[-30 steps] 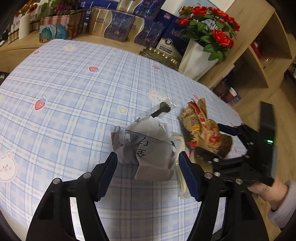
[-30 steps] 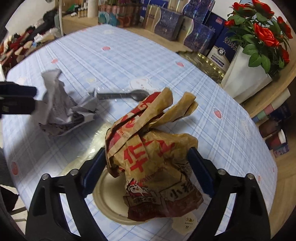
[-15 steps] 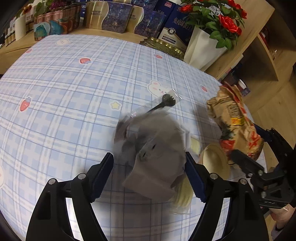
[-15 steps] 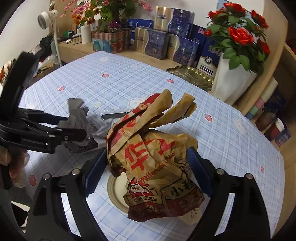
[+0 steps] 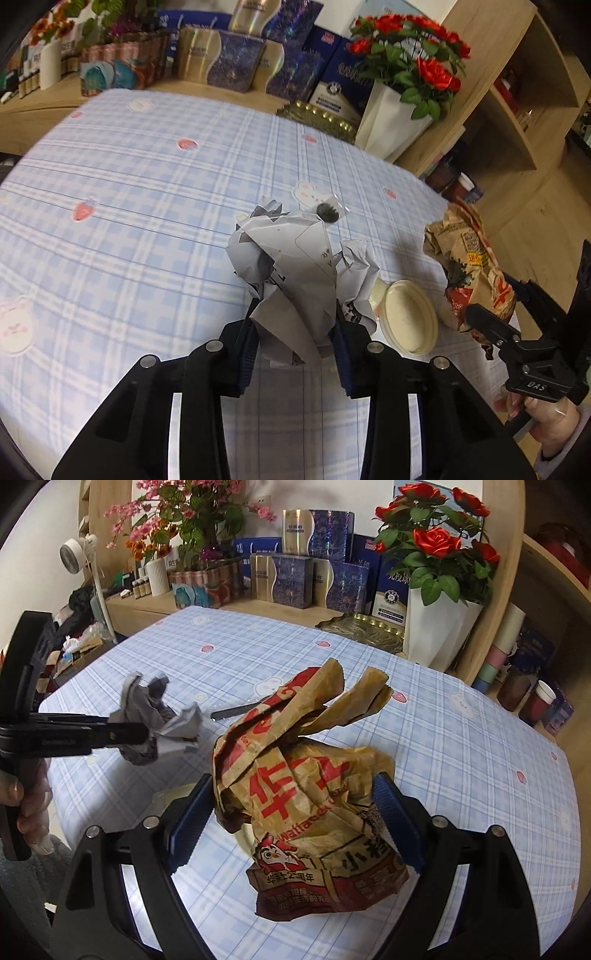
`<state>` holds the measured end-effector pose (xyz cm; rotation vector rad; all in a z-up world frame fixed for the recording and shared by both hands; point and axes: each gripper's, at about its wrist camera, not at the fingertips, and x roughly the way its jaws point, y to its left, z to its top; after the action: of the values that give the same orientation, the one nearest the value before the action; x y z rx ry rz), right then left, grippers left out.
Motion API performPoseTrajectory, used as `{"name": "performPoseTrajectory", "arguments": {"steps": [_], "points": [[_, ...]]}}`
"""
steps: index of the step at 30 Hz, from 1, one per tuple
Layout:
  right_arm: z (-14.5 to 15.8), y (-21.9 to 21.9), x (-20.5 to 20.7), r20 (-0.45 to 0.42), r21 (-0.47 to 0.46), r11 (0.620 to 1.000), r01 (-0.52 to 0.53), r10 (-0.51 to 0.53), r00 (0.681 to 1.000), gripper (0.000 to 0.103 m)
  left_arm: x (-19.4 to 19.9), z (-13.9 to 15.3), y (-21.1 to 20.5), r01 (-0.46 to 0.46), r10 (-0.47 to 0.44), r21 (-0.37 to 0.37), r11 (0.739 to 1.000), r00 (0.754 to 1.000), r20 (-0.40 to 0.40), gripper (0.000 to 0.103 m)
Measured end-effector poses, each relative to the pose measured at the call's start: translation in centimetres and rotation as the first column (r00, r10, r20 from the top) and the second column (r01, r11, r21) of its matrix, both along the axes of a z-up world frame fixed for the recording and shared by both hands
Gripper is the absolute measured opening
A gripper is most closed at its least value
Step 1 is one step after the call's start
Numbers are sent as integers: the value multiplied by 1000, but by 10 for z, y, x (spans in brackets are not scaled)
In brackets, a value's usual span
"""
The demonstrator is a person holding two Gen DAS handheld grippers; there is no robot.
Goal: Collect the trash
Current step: 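Grasp the brown paper food bag with the right tool while the left tool holds the foil, then lower both tools over the brown bin and open them to drop foil and bag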
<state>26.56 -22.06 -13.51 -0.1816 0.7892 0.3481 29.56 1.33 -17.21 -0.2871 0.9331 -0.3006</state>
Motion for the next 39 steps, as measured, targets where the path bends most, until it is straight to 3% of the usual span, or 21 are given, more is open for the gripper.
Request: {"name": "performPoseTrajectory", "arguments": {"steps": [17,31,39], "points": [[13,-2,-76,8,56,998,1,-1,1000,85,-110,62,32,-63,60,24,998,992,114,35],[3,3,-154,-21,85,996,-30,32,999,85,-177,76,38,-72,67,29,997,985,158,35],[-26,12,-200,-98,98,993,-71,81,992,85,-205,63,36,-69,63,39,997,988,144,35]]}}
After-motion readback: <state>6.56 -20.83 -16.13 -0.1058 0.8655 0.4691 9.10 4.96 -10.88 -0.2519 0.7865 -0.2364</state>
